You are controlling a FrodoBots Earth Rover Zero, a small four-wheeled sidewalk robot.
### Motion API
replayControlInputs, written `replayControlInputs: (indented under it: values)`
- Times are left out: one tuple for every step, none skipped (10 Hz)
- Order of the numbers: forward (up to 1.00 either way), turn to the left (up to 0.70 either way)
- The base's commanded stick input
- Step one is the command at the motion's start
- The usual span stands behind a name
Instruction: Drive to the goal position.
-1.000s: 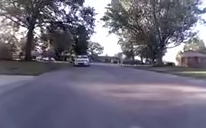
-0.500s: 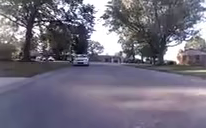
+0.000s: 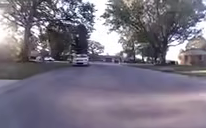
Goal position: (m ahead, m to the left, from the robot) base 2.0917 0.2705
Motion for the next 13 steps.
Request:
replayControlInputs:
  values:
    - [1.00,0.00]
    - [1.00,0.00]
    - [1.00,0.00]
    - [1.00,0.00]
    - [1.00,0.00]
    - [1.00,0.00]
    - [1.00,0.00]
    - [1.00,0.00]
    - [1.00,0.13]
    - [1.00,0.25]
    - [1.00,0.19]
    - [1.00,0.11]
    - [1.00,0.04]
